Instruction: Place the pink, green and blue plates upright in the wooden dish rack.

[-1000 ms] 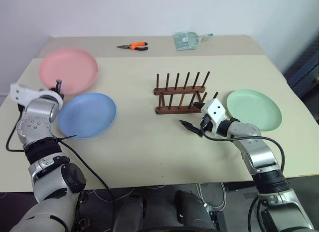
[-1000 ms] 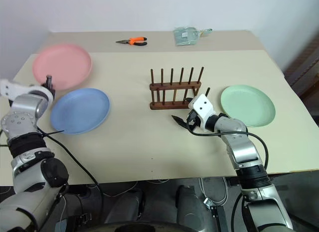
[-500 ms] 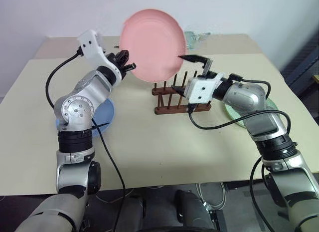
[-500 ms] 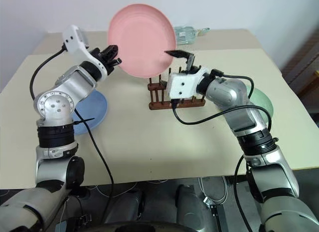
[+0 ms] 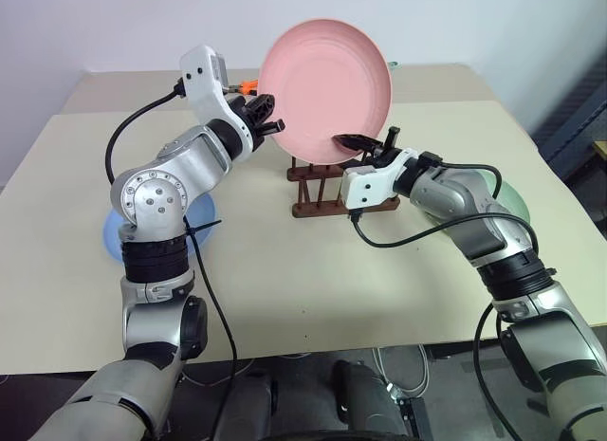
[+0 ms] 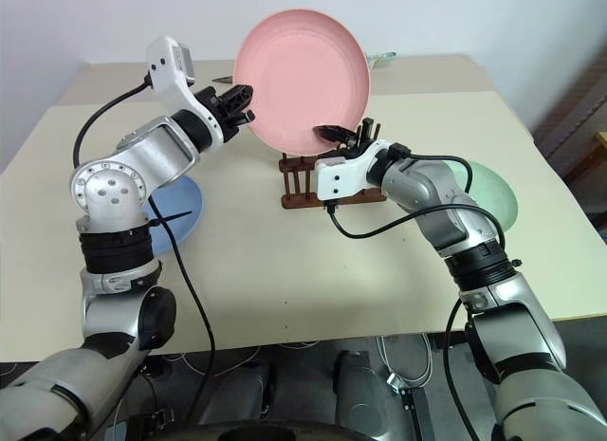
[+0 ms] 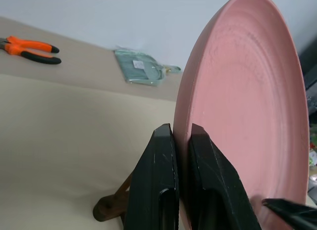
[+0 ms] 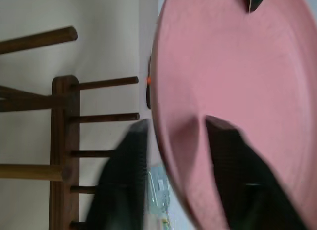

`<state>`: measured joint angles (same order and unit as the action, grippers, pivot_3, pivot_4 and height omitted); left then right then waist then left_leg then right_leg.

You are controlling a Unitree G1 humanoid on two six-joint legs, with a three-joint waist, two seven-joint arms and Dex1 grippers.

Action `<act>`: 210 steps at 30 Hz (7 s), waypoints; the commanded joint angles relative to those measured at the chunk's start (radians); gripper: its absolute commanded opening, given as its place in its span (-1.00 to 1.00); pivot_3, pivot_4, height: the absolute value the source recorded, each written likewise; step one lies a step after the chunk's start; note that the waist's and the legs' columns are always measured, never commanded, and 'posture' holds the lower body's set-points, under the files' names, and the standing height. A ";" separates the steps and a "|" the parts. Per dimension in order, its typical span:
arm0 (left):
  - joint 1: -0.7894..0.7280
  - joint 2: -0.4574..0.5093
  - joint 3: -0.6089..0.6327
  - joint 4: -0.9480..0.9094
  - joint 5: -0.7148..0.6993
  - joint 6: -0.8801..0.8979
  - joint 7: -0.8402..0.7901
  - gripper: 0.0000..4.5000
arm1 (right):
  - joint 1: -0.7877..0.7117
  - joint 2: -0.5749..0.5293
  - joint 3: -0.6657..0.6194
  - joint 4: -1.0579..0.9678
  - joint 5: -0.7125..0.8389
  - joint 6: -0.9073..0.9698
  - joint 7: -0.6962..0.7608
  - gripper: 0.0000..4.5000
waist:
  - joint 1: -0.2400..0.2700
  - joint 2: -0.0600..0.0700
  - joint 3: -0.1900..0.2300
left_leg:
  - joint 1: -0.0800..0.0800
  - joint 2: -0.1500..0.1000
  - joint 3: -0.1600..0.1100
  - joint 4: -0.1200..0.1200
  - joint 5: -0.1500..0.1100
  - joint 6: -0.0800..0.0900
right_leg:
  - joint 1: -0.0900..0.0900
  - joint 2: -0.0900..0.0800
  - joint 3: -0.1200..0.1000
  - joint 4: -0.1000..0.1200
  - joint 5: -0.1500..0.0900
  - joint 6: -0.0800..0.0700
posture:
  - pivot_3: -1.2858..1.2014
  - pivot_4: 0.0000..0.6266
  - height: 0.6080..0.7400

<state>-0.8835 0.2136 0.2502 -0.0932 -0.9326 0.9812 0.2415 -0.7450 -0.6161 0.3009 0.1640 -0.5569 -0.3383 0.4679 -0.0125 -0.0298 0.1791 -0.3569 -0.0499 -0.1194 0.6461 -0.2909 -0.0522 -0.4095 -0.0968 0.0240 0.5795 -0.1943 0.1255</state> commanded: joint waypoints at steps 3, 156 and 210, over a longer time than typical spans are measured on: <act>-0.020 -0.067 0.109 -0.056 -0.064 -0.109 -0.004 -0.51 | -0.002 -0.009 -0.042 -0.021 -0.003 -0.004 -0.036 -1.00 | 0.002 0.000 0.000 | 0.000 0.000 0.000 0.000 0.000 0.000 | 0.000 0.000 0.000 0.000 0.000 0.000 | 0.03 -0.52 1.00; 0.389 0.007 0.335 -0.130 0.741 -0.174 0.247 1.00 | 0.041 -0.001 -0.197 -0.424 0.953 0.563 0.217 0.99 | 0.012 0.008 0.004 | 0.000 0.005 0.002 0.001 -0.002 0.003 | 0.000 0.003 0.000 -0.002 0.002 0.000 | 0.03 -0.52 1.00; 0.256 -0.011 0.069 -0.379 0.370 -0.190 -0.263 -1.00 | 0.046 0.049 0.001 -0.225 0.273 0.028 0.257 0.96 | -0.001 0.005 0.004 | 0.000 0.005 0.002 0.000 0.000 0.000 | 0.000 0.003 0.000 -0.002 0.002 -0.001 | 0.03 -0.52 1.00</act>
<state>-0.6026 0.1955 0.3258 -0.4451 -0.5479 0.8165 -0.0173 -0.6873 -0.5707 0.3089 -0.0500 -0.2581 -0.3099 0.7496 -0.0132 -0.0250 0.1835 -0.3564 -0.0454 -0.1171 0.6459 -0.2913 -0.0519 -0.4094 -0.0942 0.0236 0.5779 -0.1920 0.1249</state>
